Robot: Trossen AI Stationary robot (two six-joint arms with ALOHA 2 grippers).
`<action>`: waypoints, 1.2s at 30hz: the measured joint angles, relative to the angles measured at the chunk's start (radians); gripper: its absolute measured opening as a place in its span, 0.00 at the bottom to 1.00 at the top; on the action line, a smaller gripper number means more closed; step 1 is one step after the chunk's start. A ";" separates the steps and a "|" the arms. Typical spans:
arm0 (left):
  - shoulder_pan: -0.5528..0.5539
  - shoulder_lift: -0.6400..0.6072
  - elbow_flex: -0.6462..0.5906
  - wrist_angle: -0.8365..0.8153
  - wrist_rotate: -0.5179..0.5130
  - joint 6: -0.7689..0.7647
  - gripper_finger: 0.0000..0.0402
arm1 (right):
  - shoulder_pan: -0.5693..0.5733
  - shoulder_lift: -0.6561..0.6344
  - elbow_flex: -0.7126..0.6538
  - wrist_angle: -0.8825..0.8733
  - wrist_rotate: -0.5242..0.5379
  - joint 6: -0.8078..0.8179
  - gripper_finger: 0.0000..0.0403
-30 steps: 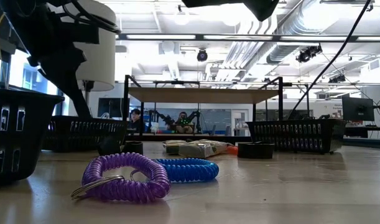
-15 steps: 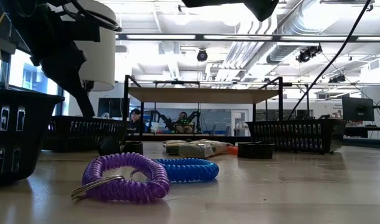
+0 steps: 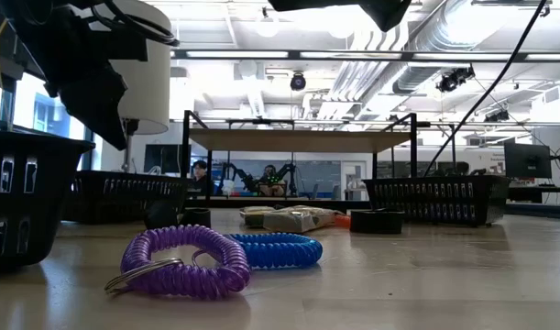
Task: Pick & Place Office Desk Supplies
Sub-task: Put the bottom blue spring keychain into the top right black bin
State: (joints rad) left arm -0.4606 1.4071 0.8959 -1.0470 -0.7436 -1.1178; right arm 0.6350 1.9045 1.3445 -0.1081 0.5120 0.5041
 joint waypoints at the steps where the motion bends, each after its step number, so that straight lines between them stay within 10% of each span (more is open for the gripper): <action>1: -0.008 0.000 0.000 0.000 -0.014 -0.004 0.39 | 0.000 0.000 0.000 -0.001 -0.006 0.000 0.45; 10: -0.156 0.000 0.000 0.003 -0.234 -0.031 0.39 | -0.002 0.000 0.000 -0.063 -0.019 -0.017 0.45; 36: -0.333 0.000 0.000 0.507 -0.220 0.438 0.39 | -0.108 0.131 -0.004 -0.100 -0.149 -0.109 0.45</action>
State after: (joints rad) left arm -0.7940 1.4071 0.8955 -0.5401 -0.9640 -0.6798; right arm 0.5275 2.0357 1.3407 -0.2086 0.3634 0.3954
